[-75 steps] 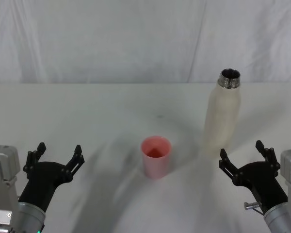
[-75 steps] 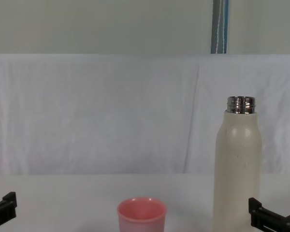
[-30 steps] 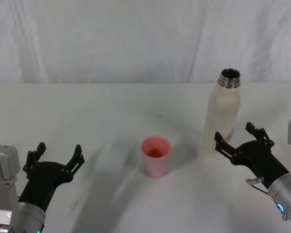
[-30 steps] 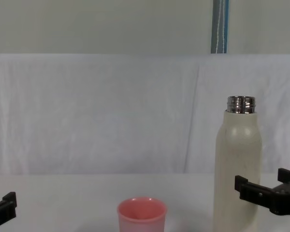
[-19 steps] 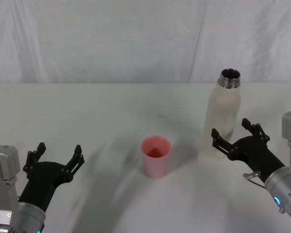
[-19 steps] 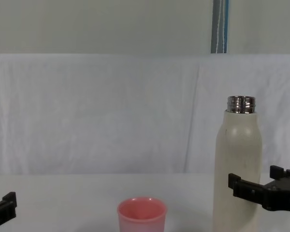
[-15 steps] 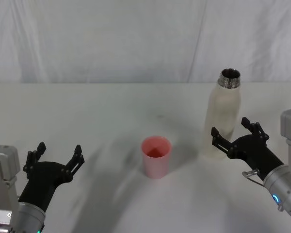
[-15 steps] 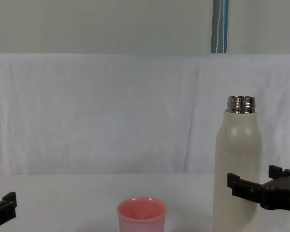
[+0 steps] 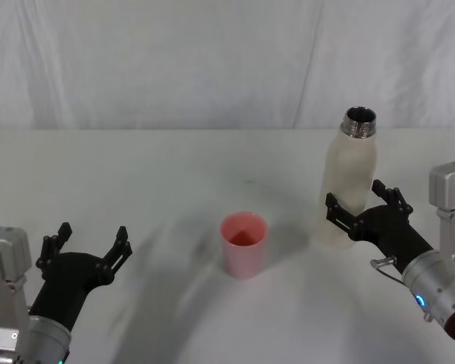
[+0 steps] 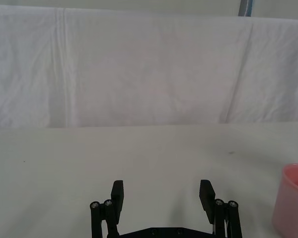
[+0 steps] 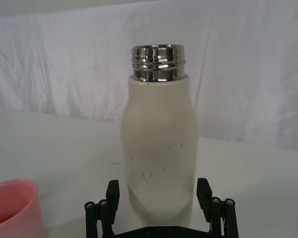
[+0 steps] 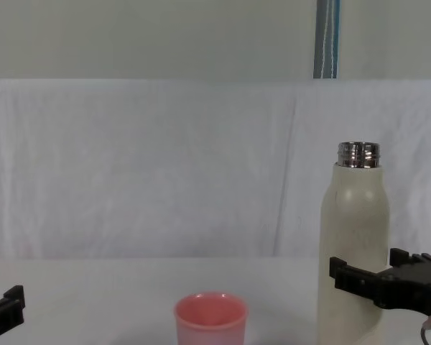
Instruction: Grasp the thermos with one hand and pour water into the cup lid.
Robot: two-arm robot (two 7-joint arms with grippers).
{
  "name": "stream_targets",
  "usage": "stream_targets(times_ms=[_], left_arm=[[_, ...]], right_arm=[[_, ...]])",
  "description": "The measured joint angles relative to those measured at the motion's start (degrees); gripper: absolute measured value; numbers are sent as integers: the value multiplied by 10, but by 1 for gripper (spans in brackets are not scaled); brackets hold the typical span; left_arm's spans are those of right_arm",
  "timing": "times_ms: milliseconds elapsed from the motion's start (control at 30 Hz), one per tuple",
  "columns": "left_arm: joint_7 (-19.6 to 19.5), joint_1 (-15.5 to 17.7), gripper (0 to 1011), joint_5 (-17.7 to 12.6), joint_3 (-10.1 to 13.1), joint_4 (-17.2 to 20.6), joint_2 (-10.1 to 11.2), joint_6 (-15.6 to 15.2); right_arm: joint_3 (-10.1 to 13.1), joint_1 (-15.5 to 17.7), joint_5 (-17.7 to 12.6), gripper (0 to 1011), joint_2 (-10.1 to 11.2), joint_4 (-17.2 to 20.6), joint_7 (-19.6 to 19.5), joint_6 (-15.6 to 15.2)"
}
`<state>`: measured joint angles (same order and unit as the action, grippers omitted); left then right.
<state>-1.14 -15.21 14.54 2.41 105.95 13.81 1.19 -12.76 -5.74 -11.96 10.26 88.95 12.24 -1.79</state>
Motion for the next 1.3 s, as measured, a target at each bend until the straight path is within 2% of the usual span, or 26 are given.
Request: stream_targets(times_ms=[567, 1300], left_arm=[[0, 0, 1001, 0, 0, 0, 0, 0], [0, 0, 1001, 0, 0, 0, 0, 0]], right_arm=[[-3, -33, -4, 1003, -14, -55, -1, 10], [-11, -59, -2, 1003, -24, -90, 2, 18]])
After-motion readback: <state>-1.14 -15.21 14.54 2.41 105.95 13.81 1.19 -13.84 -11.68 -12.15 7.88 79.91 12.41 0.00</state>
